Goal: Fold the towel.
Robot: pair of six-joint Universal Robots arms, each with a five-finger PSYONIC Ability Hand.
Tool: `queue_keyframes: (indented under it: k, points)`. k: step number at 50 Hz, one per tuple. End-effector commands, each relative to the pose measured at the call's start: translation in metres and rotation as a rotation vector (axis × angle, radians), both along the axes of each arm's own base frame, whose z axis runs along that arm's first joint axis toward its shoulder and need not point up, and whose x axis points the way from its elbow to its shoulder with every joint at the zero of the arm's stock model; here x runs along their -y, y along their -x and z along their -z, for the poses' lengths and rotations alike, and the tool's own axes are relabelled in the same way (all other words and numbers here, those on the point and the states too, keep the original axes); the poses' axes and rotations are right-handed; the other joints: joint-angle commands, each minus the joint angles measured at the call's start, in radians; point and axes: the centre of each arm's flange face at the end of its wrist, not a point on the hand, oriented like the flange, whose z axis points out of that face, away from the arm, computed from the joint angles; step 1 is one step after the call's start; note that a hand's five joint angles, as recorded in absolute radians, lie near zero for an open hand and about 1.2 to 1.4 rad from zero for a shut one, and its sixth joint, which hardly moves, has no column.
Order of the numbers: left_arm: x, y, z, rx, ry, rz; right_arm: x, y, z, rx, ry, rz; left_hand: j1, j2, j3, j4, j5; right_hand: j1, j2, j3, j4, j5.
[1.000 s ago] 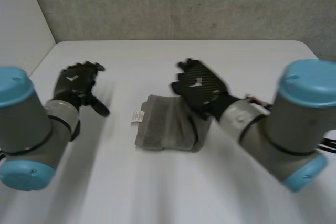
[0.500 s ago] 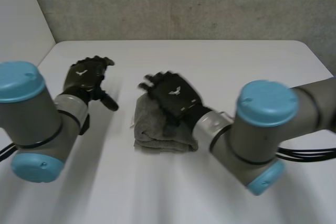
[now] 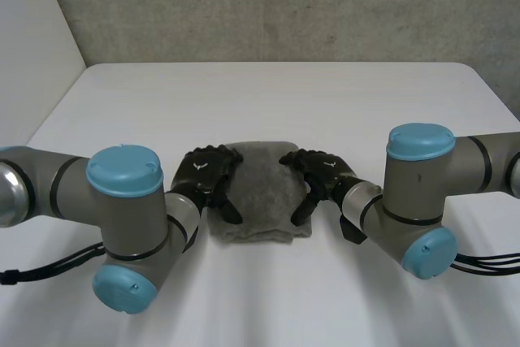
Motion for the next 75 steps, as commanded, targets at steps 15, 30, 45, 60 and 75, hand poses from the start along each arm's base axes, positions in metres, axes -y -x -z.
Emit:
queue_keyframes:
  k: [15,30,45,60,75]
  points:
    - [0.010,-0.005,-0.077,-0.067,0.192,-0.026,-0.015,0.012,-0.102,0.044,0.235,0.009,-0.119,-0.063,-0.045,-0.056,-0.044,-0.055,-0.078,-0.033,-0.053,-0.063]
    - [0.004,-0.033,-0.166,-0.168,0.196,-0.166,0.003,0.072,-0.190,-0.005,0.470,0.289,-0.119,-0.063,-0.045,-0.056,-0.044,-0.055,-0.078,-0.033,-0.053,-0.063]
    - [0.018,-0.055,-0.162,-0.091,0.105,-0.254,0.001,0.071,-0.184,-0.029,0.437,0.281,-0.119,-0.063,-0.045,-0.056,-0.044,-0.055,-0.078,-0.033,-0.053,-0.063]
    - [0.018,-0.057,-0.166,-0.095,0.114,-0.257,0.002,0.071,-0.182,-0.034,0.430,0.283,-0.119,-0.063,-0.045,-0.056,-0.044,-0.055,-0.078,-0.033,-0.053,-0.063]
    - [0.019,-0.056,-0.168,-0.100,0.140,-0.254,0.000,0.063,-0.169,-0.026,0.389,0.232,-0.119,-0.063,-0.045,-0.056,-0.044,-0.055,-0.078,-0.033,-0.053,-0.063]
